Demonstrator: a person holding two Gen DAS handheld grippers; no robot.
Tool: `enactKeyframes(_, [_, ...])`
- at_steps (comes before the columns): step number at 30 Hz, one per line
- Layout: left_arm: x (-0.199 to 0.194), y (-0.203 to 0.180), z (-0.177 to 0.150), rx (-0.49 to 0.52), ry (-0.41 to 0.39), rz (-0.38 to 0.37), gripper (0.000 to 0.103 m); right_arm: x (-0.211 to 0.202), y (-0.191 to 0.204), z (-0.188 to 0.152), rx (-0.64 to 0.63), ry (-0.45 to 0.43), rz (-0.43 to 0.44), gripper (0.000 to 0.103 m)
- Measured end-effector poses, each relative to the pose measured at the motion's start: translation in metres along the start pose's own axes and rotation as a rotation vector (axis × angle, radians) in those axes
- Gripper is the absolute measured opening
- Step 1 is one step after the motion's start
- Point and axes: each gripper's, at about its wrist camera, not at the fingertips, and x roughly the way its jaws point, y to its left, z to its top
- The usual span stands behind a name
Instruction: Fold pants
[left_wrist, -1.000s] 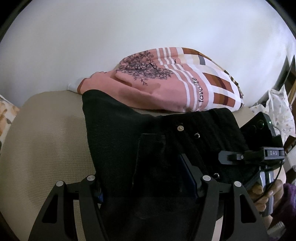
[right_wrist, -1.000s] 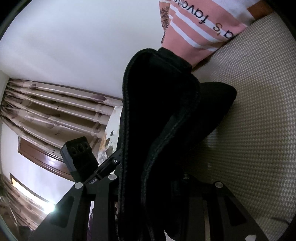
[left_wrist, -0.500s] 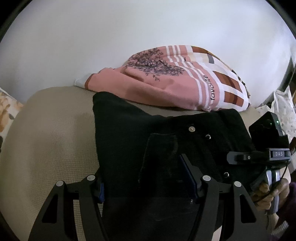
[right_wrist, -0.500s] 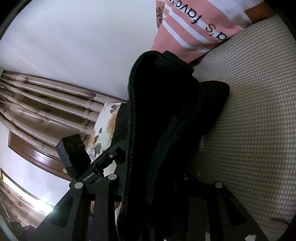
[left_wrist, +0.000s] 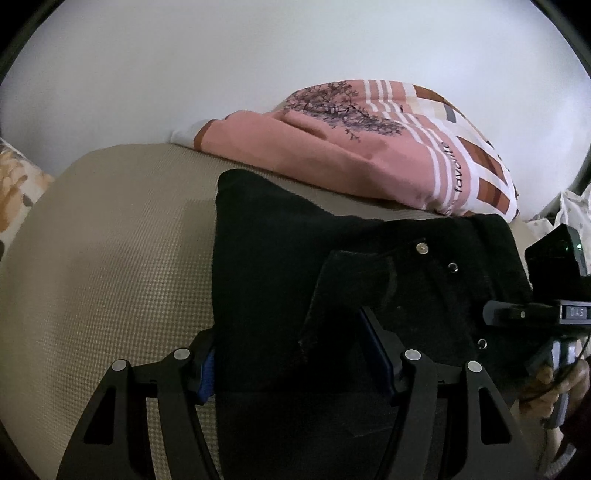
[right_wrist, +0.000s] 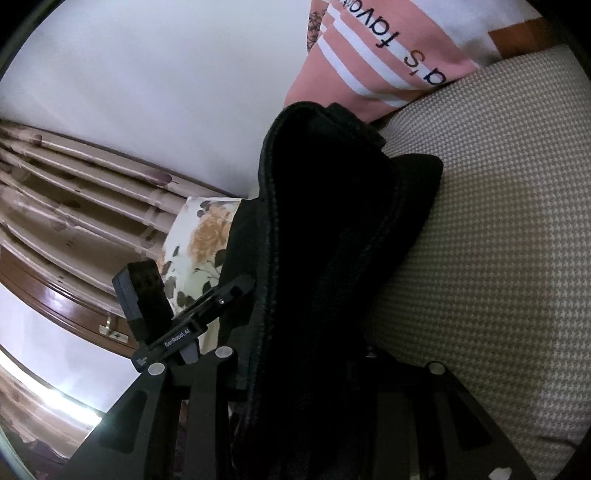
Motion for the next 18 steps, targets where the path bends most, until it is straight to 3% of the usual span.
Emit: enactKeyframes(18, [0.009, 0.020, -0.007, -0.076, 0.007, -0.021, 0.068, 0.017, 0.032, -0.004, -0.017, -0.005, -0.075, 0.030])
